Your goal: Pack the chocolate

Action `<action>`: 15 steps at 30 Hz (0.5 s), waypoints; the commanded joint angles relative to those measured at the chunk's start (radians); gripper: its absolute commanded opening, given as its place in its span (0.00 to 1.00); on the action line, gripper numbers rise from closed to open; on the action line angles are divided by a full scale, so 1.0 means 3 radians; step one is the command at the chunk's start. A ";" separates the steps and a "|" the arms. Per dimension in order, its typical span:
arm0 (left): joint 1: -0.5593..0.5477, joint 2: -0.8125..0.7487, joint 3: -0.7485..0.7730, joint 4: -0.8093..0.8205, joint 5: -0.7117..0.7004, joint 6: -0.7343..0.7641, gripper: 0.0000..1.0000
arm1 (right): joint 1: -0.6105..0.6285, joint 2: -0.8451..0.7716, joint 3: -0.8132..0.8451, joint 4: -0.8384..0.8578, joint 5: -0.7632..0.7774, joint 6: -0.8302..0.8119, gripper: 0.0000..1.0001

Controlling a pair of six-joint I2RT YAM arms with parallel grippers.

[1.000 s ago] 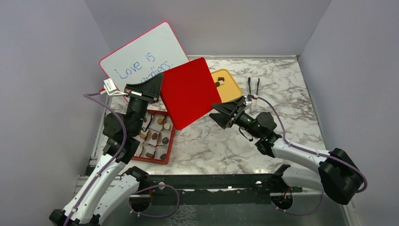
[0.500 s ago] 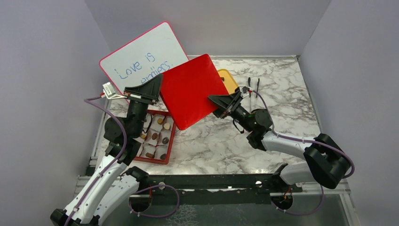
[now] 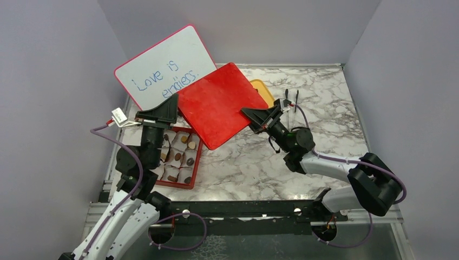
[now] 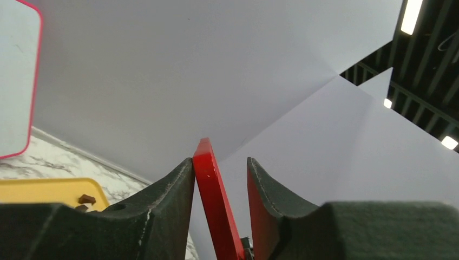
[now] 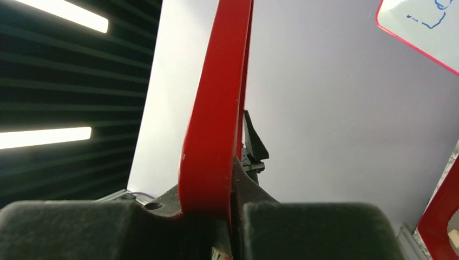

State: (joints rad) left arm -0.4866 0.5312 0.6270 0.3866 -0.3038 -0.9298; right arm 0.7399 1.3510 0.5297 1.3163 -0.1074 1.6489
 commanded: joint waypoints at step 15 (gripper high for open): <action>0.0001 -0.0229 0.0797 -0.2081 -0.1161 0.1756 0.99 | -0.0027 0.0705 0.0341 -0.0332 -0.0478 -0.0460 0.12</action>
State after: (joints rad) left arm -0.4866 0.4622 0.8078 -0.1101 -0.5694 -0.5930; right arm 0.7376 1.4986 0.5495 1.2465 -0.1528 1.5700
